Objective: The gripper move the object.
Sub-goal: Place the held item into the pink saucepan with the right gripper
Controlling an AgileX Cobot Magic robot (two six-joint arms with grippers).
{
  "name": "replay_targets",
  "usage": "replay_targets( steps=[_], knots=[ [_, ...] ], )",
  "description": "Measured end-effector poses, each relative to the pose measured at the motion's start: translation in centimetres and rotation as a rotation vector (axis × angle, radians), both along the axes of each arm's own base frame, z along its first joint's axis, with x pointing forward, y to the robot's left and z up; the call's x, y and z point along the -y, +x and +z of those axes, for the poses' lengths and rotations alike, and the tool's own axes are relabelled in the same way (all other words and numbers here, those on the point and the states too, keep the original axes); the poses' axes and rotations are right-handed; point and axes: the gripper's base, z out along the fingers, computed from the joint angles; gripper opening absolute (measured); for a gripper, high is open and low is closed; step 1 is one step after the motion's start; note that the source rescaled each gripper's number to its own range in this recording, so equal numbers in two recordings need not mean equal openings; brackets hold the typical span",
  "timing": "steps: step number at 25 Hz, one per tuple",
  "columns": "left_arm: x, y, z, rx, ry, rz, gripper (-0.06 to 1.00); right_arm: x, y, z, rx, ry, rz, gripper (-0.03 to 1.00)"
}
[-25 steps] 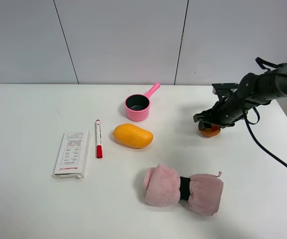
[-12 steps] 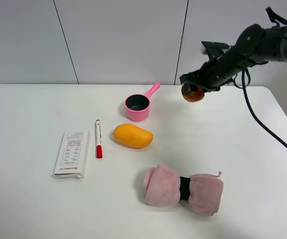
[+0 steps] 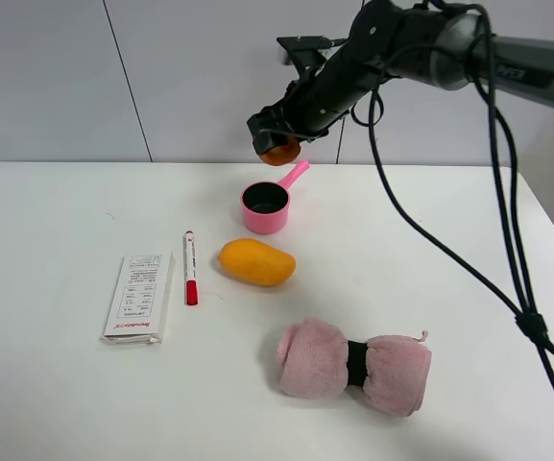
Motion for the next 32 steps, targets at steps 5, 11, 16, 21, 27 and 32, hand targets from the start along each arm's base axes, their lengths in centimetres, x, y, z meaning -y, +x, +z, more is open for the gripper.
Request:
replay_targets(
  steps=[5,11,16,21,27,32],
  knots=[
    [0.0,0.0,0.0,0.0,0.0,0.0,1.0,-2.0,1.5,-2.9,-0.043,-0.046,0.009,0.0],
    [0.0,0.0,0.0,0.0,0.0,0.0,1.0,-2.2,2.2,-5.8,-0.095,-0.101,0.004,0.0],
    [0.0,0.0,0.0,0.0,0.0,0.0,1.0,-2.2,2.3,-7.2,-0.113,-0.135,0.028,0.0],
    [0.0,0.0,0.0,0.0,0.0,0.0,1.0,-2.2,2.4,-8.6,-0.137,-0.151,0.032,0.0],
    [0.0,0.0,0.0,0.0,0.0,0.0,1.0,-2.2,2.6,-8.5,-0.111,-0.149,0.026,0.17],
    [0.0,0.0,0.0,0.0,0.0,0.0,1.0,-2.2,2.6,-8.5,-0.109,-0.148,0.025,0.27]
  ],
)
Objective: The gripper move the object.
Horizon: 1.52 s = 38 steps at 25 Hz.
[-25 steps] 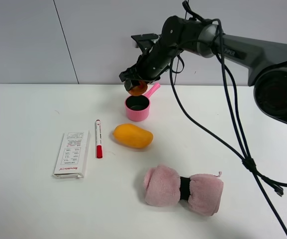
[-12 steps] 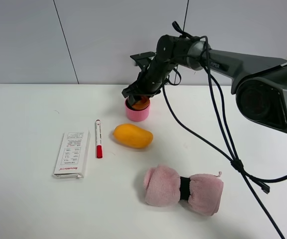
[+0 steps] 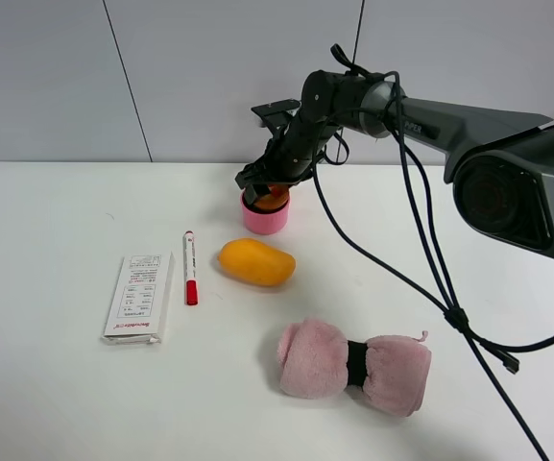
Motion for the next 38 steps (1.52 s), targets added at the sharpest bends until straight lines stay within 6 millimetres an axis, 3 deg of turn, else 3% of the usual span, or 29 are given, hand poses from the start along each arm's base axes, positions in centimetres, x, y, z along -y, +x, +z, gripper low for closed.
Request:
replay_targets(
  steps=[6,12,21,26,28,34,36,38],
  knots=[
    [0.0,0.0,0.0,0.0,0.0,0.0,1.0,-0.8,-0.4,0.1,-0.013,0.027,0.003,0.29],
    [0.0,0.0,0.0,0.0,0.0,0.0,1.0,-2.2,-0.6,1.5,0.026,0.061,0.025,0.29],
    [0.0,0.0,0.0,0.0,0.0,0.0,1.0,-1.7,-0.9,1.2,0.015,-0.031,0.054,0.35],
    [0.0,0.0,0.0,0.0,0.0,0.0,1.0,-1.6,-0.8,1.2,0.002,-0.029,0.017,0.73],
    [0.0,0.0,0.0,0.0,0.0,0.0,1.0,-1.6,-0.8,1.2,-0.004,-0.026,-0.001,0.8],
    [0.0,0.0,0.0,0.0,0.0,0.0,1.0,-1.6,-0.9,1.8,-0.003,-0.022,-0.015,0.86],
    [0.0,0.0,0.0,0.0,0.0,0.0,1.0,-1.5,-1.1,3.1,0.029,-0.027,-0.007,0.86],
    [0.0,0.0,0.0,0.0,0.0,0.0,1.0,-1.3,-1.5,6.1,0.088,-0.014,-0.001,0.86]
  ],
)
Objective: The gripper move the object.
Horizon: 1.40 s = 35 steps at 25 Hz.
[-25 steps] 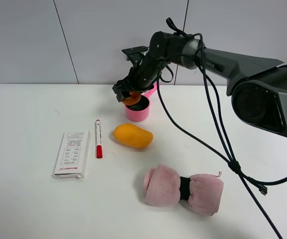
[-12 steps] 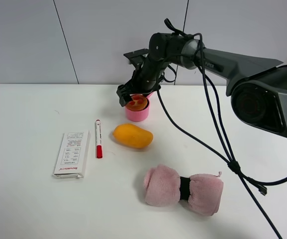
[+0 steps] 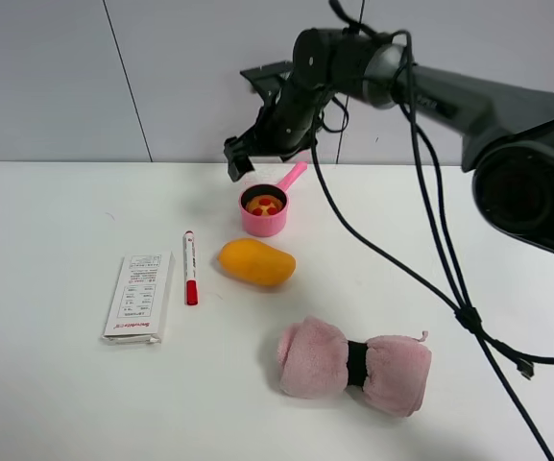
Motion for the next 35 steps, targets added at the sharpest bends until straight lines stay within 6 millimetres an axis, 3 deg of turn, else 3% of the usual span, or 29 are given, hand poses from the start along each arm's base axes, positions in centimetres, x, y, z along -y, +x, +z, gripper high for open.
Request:
replay_targets(
  steps=[1,2,4,9,12,16,22,25,28,30,35],
  knots=[
    [0.0,0.0,0.0,0.0,0.0,0.0,1.0,0.2,-0.2,1.4,0.026,0.006,-0.003,0.86],
    [0.0,0.0,0.0,0.0,0.0,0.0,1.0,0.8,-0.9,4.9,0.093,0.019,-0.013,0.86],
    [0.0,0.0,0.0,0.0,0.0,0.0,1.0,1.9,-2.0,8.7,0.158,0.015,-0.039,0.86],
    [0.0,0.0,0.0,0.0,0.0,0.0,1.0,5.3,-5.1,16.7,0.311,-0.029,-0.13,0.86],
    [0.0,0.0,0.0,0.0,0.0,0.0,1.0,7.1,-7.3,20.3,0.368,-0.031,-0.184,0.86],
    [0.0,0.0,0.0,0.0,0.0,0.0,1.0,8.9,-9.6,23.5,0.417,-0.018,-0.235,0.86],
    [0.0,0.0,0.0,0.0,0.0,0.0,1.0,11.4,-11.4,25.5,0.433,-0.085,-0.308,0.86],
    [0.0,0.0,0.0,0.0,0.0,0.0,1.0,14.0,-12.4,26.3,0.442,-0.075,-0.365,0.86],
    [0.0,0.0,0.0,0.0,0.0,0.0,1.0,16.7,-15.2,26.9,0.501,0.001,-0.388,0.86],
    [0.0,0.0,0.0,0.0,0.0,0.0,1.0,18.4,-17.4,26.6,0.537,0.05,-0.412,0.86],
    [0.0,0.0,0.0,0.0,0.0,0.0,1.0,23.1,-22.8,22.9,0.52,0.075,-0.524,0.86]
  ],
)
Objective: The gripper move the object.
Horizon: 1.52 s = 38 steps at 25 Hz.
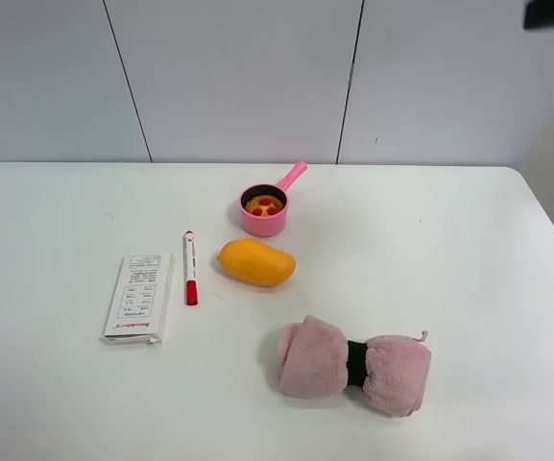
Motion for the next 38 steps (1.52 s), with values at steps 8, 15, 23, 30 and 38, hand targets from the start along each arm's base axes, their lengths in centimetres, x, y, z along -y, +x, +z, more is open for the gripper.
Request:
replay_targets(
  steps=[8,15,23,30,38],
  knots=[
    [0.0,0.0,0.0,0.0,0.0,0.0,1.0,4.7,-14.0,-7.8,0.074,0.042,-0.204,0.86],
    [0.0,0.0,0.0,0.0,0.005,0.004,1.0,4.2,-17.9,-12.4,0.042,0.086,-0.179,0.84],
    [0.0,0.0,0.0,0.0,0.005,0.004,1.0,4.0,-19.9,-15.4,0.071,0.093,-0.169,0.58],
    [0.0,0.0,0.0,0.0,0.005,0.004,1.0,4.0,-21.6,-16.7,0.048,0.092,-0.166,0.54],
    [0.0,0.0,0.0,0.0,0.005,0.004,1.0,4.0,-21.6,-17.0,0.024,0.085,-0.119,0.54]
  ],
)
